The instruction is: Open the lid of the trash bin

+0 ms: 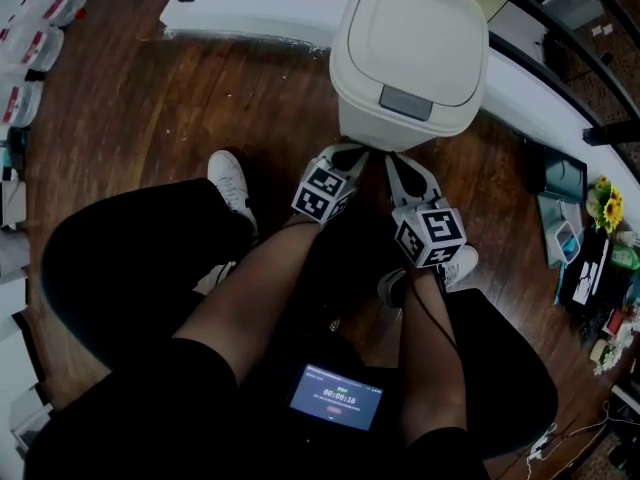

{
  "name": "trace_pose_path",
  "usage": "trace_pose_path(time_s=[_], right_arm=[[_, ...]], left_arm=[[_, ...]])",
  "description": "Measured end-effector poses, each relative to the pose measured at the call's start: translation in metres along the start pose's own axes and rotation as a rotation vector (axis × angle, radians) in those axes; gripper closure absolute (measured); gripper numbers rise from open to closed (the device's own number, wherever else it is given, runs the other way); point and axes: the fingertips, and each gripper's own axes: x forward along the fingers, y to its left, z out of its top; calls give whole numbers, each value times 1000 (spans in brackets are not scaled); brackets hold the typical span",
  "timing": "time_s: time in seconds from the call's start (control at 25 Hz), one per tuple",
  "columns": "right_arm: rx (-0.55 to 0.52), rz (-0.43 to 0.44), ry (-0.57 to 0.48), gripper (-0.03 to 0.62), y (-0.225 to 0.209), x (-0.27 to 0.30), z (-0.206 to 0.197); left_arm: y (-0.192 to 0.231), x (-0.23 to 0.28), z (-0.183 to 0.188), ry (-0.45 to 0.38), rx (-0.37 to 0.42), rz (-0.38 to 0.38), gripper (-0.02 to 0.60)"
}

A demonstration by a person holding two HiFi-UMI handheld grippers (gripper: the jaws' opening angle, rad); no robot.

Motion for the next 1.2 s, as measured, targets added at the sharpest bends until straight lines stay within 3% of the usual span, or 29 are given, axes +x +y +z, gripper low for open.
trace_pose_path(time_s=[0.24, 0.44, 0.84, 0.96, 1.2], right_arm=[[-135, 62, -26, 588, 58, -41, 60], [-220, 77, -105, 588, 100, -86, 128], [-363, 129, -246, 588, 197, -168, 250], [-378, 162, -294, 588, 228, -190, 267], [-366, 158, -347, 588, 262, -216, 268]], left_arm=[[-36, -83, 73, -108, 37, -6, 561], [-52, -164, 154, -295, 17, 19, 563], [-154, -315, 293, -515, 280, -135, 563], [-182, -356, 311, -550, 364, -167, 563], [-202, -386, 306, -548, 374, -213, 561]])
